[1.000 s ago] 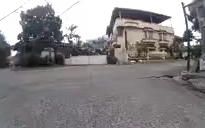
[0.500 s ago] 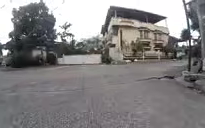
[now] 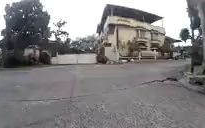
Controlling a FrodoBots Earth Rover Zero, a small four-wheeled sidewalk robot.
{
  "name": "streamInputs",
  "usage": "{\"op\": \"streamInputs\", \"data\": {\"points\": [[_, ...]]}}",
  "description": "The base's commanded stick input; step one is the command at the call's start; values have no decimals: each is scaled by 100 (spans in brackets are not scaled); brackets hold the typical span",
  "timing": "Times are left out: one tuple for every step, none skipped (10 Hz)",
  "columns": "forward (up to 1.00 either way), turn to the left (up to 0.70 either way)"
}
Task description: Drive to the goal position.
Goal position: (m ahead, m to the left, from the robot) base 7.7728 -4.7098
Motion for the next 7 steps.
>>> {"op": "streamInputs", "data": {"points": [[100,-17],[100,22],[100,23],[100,6],[100,-17],[100,-17],[100,-17]]}}
